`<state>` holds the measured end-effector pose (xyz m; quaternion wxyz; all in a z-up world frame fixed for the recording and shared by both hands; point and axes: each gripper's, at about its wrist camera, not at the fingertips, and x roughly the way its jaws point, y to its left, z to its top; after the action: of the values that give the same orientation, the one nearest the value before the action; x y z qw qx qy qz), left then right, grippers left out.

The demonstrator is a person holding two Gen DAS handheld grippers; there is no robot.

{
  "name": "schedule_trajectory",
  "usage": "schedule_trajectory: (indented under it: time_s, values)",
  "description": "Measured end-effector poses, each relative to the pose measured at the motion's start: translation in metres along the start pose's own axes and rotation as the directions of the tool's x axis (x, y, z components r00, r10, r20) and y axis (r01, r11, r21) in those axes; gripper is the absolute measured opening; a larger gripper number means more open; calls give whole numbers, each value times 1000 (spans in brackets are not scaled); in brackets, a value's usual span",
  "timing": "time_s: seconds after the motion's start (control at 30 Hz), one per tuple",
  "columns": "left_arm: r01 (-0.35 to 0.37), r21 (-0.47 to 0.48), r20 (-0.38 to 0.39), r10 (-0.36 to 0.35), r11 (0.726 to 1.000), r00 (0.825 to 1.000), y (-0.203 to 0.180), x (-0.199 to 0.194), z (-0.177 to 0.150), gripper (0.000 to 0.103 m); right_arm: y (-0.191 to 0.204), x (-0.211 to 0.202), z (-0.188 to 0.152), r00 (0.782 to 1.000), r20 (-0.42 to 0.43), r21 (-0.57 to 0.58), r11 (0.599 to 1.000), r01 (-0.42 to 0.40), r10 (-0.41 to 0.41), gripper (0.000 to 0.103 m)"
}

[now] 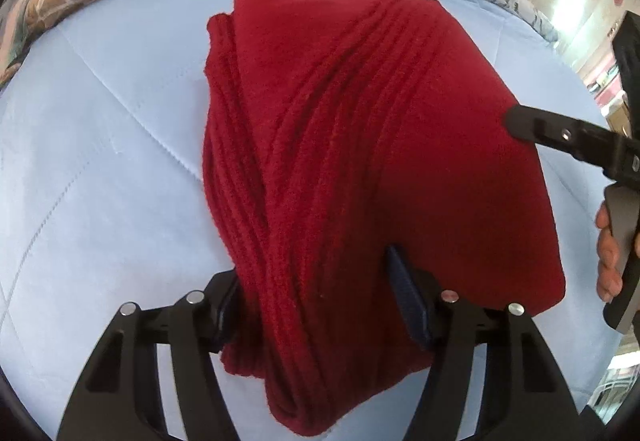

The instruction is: Fold small clothes

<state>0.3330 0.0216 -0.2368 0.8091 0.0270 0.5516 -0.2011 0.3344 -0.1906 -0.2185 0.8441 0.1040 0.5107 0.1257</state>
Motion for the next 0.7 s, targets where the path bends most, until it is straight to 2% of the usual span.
schedule_trajectory:
  time_s: [0.13, 0.23, 0.3, 0.33, 0.37, 0.43, 0.53, 0.7]
  values:
    - [0, 7, 3, 0, 1000, 1000, 2, 0, -3, 67, -4, 15, 3, 998, -38, 39, 998, -53, 55, 99]
    - [-6, 13, 4, 6, 1000, 1000, 2, -1, -5, 67, -4, 20, 1, 997, -47, 25, 998, -59, 60, 99]
    - [-23, 19, 4, 23, 1000, 1000, 0, -1, -4, 67, 0, 26, 0, 995, -81, 2, 999, -54, 54, 87]
    - [-38, 27, 5, 38, 999, 999, -3, -2, -4, 66, 6, 26, 0, 995, -87, -26, 998, -51, 48, 78]
    - [-53, 34, 6, 53, 998, 999, -6, -2, -3, 66, 13, 24, 0, 996, -79, -62, 998, -33, 28, 74]
    - [-60, 29, 5, 60, 998, 998, -6, -1, -4, 66, 23, 23, 1, 996, -81, -103, 995, 16, -25, 72]
    - [-60, 25, 3, 60, 998, 998, -7, 1, -2, 66, 27, 25, 3, 994, -92, -108, 993, 43, -53, 68]
    - [-72, 26, 7, 72, 997, 997, -7, 0, -3, 65, 41, 25, -1, 992, -50, -163, 981, 103, -113, 58]
